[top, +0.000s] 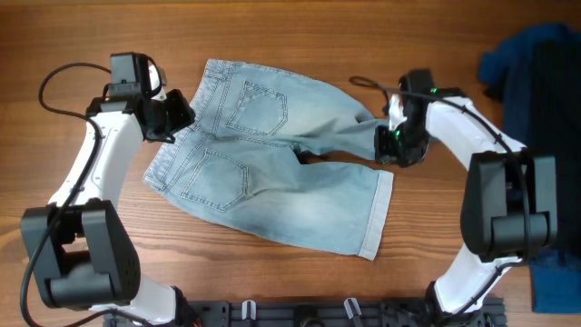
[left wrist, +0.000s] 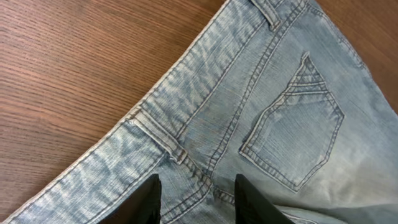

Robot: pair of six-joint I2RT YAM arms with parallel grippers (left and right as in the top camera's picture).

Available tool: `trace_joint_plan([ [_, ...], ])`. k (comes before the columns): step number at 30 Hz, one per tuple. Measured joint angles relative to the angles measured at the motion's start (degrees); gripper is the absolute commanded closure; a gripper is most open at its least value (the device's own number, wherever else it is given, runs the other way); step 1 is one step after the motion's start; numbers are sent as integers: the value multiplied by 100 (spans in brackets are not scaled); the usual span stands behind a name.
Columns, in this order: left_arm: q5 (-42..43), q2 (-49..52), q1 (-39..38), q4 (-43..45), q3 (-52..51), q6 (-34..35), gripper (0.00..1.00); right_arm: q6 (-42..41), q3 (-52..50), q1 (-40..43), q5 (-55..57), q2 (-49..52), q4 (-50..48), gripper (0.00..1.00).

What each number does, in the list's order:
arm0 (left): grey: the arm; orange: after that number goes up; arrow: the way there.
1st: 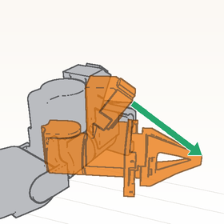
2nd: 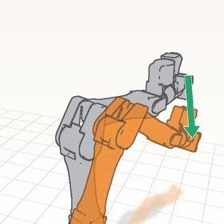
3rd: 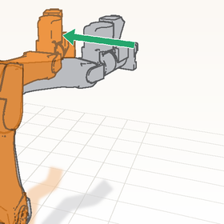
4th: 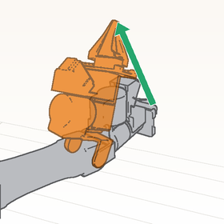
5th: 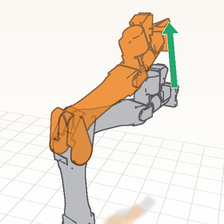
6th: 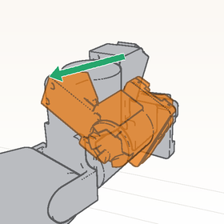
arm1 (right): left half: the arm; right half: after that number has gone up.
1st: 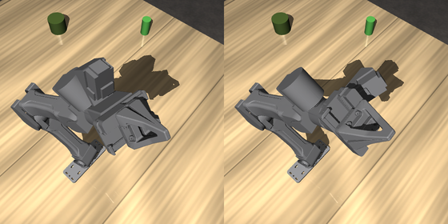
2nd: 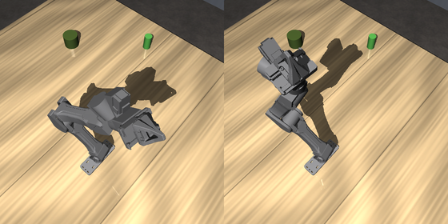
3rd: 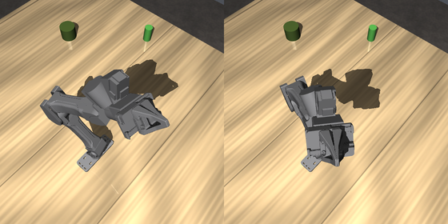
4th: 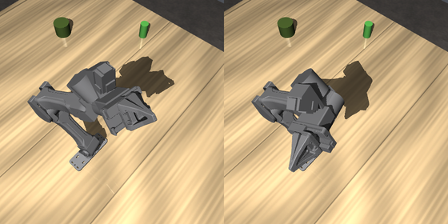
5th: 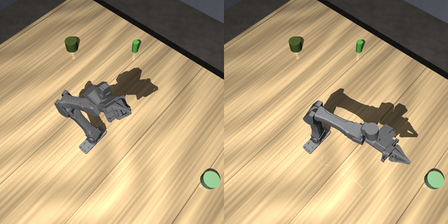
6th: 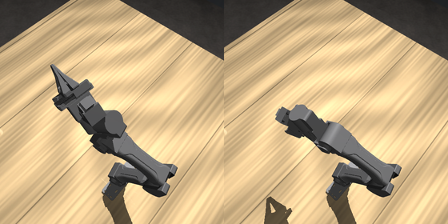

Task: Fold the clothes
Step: 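Grasp the left waistband with the left gripper and pull it left, then reach the right gripper to the right leg hem of the jeans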

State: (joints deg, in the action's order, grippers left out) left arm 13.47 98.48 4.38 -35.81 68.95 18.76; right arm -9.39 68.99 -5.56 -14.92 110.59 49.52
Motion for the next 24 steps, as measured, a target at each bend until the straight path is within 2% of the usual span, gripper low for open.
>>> trace_joint_plan([
  [5,-35,44,0,-26,0,0,60,-4,264,63,-195,-98,236,88],
  [8,-44,59,0,-44,0,0,58,-63,772,280,-291,-448,479,61],
  [11,-61,66,0,-90,0,0,54,-181,1150,713,-343,-938,588,49],
  [12,-76,66,0,-105,0,0,50,-247,1200,868,-358,-1054,632,46],
  [17,-83,66,0,-125,0,-17,37,-363,1147,1888,-490,-1226,769,44],
  [18,-83,66,0,-131,0,-15,36,-361,927,2190,-616,-1130,739,44],
  [24,-105,66,0,-166,0,-17,36,-407,234,2470,-1685,-796,-221,44],
])
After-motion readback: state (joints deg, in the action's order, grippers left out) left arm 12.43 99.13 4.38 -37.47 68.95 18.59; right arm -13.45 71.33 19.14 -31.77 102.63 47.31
